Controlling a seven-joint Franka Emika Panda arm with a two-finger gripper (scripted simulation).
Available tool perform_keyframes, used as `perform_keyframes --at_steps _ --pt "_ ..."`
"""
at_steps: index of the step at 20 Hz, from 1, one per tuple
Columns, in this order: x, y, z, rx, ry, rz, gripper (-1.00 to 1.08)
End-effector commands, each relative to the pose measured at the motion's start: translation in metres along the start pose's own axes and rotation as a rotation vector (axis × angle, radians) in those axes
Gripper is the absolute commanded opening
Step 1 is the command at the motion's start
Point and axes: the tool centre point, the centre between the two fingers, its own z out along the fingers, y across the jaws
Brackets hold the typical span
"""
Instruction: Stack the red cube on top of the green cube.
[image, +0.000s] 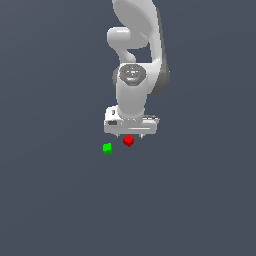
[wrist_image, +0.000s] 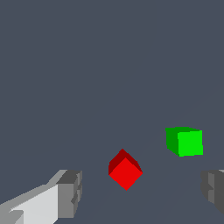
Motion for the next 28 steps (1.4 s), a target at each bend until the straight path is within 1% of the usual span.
perform_keyframes --at_steps 1,7,13,18,28 --pt "0.0 0.0 0.0 0.0 0.0 0.0 1.0" --pt "-0.002 0.001 0.003 0.001 0.001 0.028 1.0" --pt "-0.009 0.004 0.013 0.004 0.005 0.112 1.0" --pt "-0.017 0.007 0.026 0.009 0.011 0.224 1.0" --pt "-0.041 0.009 0.059 0.02 0.025 0.511 1.0"
